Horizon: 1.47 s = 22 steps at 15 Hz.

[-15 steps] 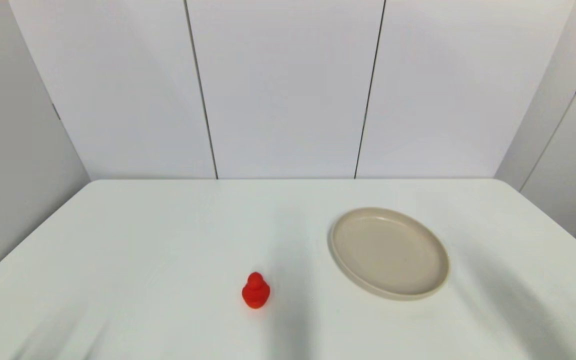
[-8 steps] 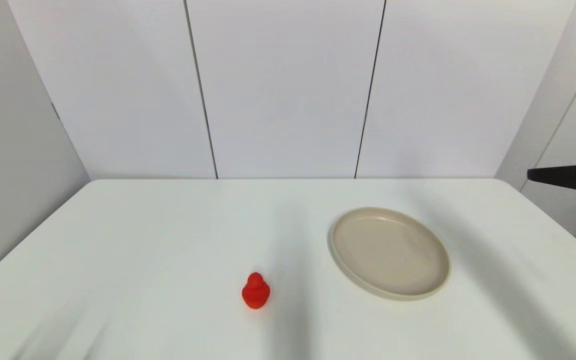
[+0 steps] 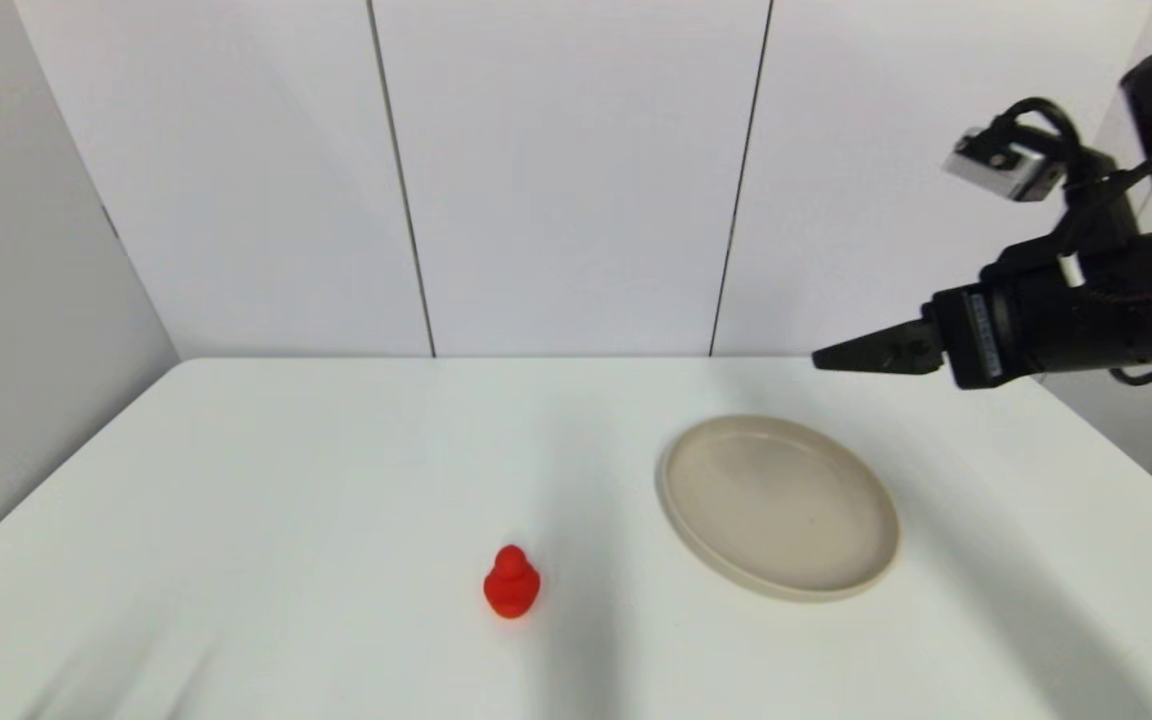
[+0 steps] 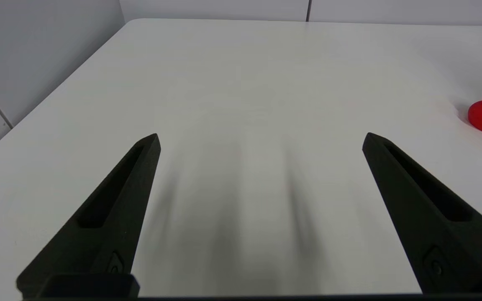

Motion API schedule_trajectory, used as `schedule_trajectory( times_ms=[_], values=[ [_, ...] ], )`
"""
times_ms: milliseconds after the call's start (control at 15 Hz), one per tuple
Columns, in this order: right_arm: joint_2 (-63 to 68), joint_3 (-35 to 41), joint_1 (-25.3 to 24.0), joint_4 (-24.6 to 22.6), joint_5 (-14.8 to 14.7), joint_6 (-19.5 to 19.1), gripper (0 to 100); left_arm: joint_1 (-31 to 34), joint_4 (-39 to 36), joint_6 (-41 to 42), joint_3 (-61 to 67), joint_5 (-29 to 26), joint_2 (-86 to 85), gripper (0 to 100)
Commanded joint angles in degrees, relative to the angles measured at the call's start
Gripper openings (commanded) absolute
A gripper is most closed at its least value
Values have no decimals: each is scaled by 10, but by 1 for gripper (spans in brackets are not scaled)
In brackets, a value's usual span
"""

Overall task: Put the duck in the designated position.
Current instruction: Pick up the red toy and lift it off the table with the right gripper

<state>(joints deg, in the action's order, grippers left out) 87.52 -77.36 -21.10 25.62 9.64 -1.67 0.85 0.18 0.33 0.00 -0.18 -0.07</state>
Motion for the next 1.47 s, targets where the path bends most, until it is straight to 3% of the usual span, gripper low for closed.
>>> schedule_trajectory(
  times_ms=[67, 600, 800, 933, 1267, 1400, 1467],
  values=[
    [68, -9, -85, -1, -36, 3, 100, 0, 0, 0, 0, 0, 1, 100],
    [122, -15, -197, -25, -44, 33, 100, 0, 0, 0, 0, 0, 1, 100],
    [154, -43, -249, -27, -54, 89, 100, 0, 0, 0, 0, 0, 1, 100],
    [172, -45, -270, -28, -55, 92, 100, 0, 0, 0, 0, 0, 1, 100],
    [210, -56, -315, -27, -87, 105, 100, 0, 0, 0, 0, 0, 1, 100],
    [238, -102, -351, -22, -134, 180, 100, 0, 0, 0, 0, 0, 1, 100],
    [245, -109, -360, -22, -148, 192, 100, -1, 0, 0, 0, 0, 1, 100]
  ],
)
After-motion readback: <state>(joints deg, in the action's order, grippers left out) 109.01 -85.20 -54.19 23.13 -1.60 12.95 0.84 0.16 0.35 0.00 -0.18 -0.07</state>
